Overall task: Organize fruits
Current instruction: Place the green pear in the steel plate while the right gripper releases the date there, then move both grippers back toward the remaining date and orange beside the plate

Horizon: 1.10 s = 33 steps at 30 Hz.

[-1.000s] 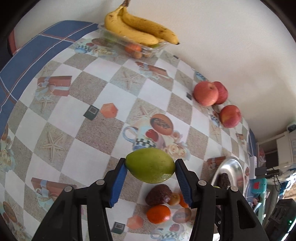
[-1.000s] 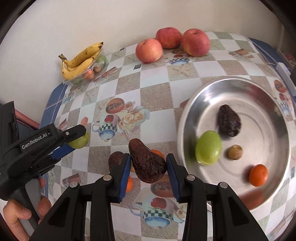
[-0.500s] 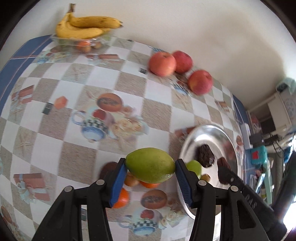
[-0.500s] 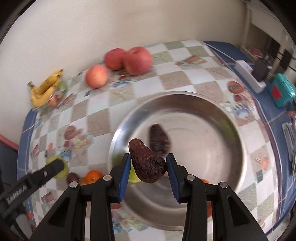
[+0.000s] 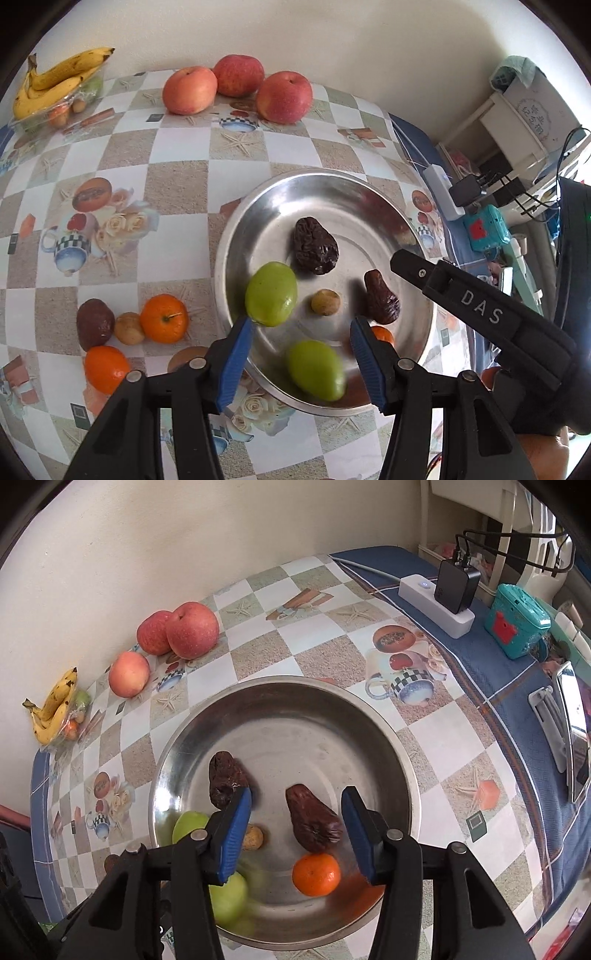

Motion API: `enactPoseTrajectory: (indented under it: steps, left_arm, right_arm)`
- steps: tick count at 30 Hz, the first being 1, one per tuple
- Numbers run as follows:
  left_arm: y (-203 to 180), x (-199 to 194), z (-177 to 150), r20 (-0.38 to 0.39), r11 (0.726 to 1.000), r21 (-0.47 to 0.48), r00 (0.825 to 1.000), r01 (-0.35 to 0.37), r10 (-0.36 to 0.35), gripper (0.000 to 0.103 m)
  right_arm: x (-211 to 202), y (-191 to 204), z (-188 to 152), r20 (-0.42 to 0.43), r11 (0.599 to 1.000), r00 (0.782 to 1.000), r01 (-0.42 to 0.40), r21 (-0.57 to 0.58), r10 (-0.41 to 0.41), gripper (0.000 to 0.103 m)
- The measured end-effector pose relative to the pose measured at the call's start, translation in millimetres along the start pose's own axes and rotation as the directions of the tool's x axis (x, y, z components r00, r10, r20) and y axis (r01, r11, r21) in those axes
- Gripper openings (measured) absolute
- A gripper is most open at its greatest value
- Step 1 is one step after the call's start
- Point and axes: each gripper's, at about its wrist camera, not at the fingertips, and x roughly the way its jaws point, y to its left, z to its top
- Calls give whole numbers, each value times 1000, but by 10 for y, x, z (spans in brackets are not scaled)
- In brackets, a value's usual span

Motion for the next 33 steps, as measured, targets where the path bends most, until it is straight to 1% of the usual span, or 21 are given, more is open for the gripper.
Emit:
enactPoseTrajectory:
  steps: [3,5,6,7,8,9,10,12,14,16,18,20,23,24,25,27,30,33]
  left_arm:
    - [173,-44,31,8,999,-52,1000,-12,13,60]
    - [328,-95,55,22,994,-95,998,-57,59,62]
    - [409,-117,61,31,990,-116,996,-84,89,65]
    - [502,-154,73,39,984,-138,992,-113,119,68]
    - [602,-190,78,47,976,-163,987,-143,152,69]
    - [721,-242,82,57,966,-192,981,-174,188,72]
    - [827,-286,85,64,956,-218,974,-198,217,76]
    - [1048,-392,79,78,932,-270,959,-242,272,79]
    - [1241,-474,58,81,908,-312,945,-279,318,80]
    - [1429,-538,18,76,883,-356,933,-305,352,91]
    - [1559,-583,-36,72,865,-392,927,-313,368,92]
    - [1639,-631,-98,70,857,-409,925,-314,373,92]
    - [1711,-688,-203,71,845,-420,917,-330,393,100]
    - [1734,-707,-234,72,842,-423,914,-334,399,102]
    - [1751,-731,-265,74,840,-426,913,-335,402,103]
    - [1784,-768,-327,83,833,-437,907,-339,413,103]
    - [1830,-780,-392,75,821,-451,902,-350,426,103]
    - [1864,-775,-410,71,816,-465,905,-343,420,103]
  right_arm:
    - [-22,42,-10,3,1000,1000,-7,-11,7,52]
    - [-27,91,-24,-1,1000,1000,-17,-22,17,52]
    - [-24,122,-32,-5,999,1000,-21,-30,21,52]
    - [-18,163,-43,-10,999,1000,-26,-41,26,55]
    - [-11,207,-58,-15,998,999,-32,-52,31,58]
    - [-3,256,-76,-21,997,999,-39,-63,37,64]
    - [6,306,-96,-27,996,999,-49,-75,47,67]
    - [23,407,-139,-42,993,997,-73,-97,69,67]
    - [42,510,-190,-57,989,995,-91,-114,85,71]
    - [59,626,-251,-71,985,993,-106,-138,96,73]
    - [75,753,-321,-86,978,991,-116,-173,102,73]
    - [79,883,-406,-102,969,988,-133,-208,114,73]
    - [60,1019,-517,-114,957,985,-157,-244,132,73]
    - [51,1059,-551,-114,953,984,-162,-255,137,75]
    - [43,1091,-586,-114,950,983,-167,-263,141,85]
    - [33,1131,-652,-114,946,982,-179,-270,154,95]
    - [23,1163,-730,-113,943,981,-183,-278,157,95]
    - [28,1172,-763,-114,944,983,-173,-282,146,95]
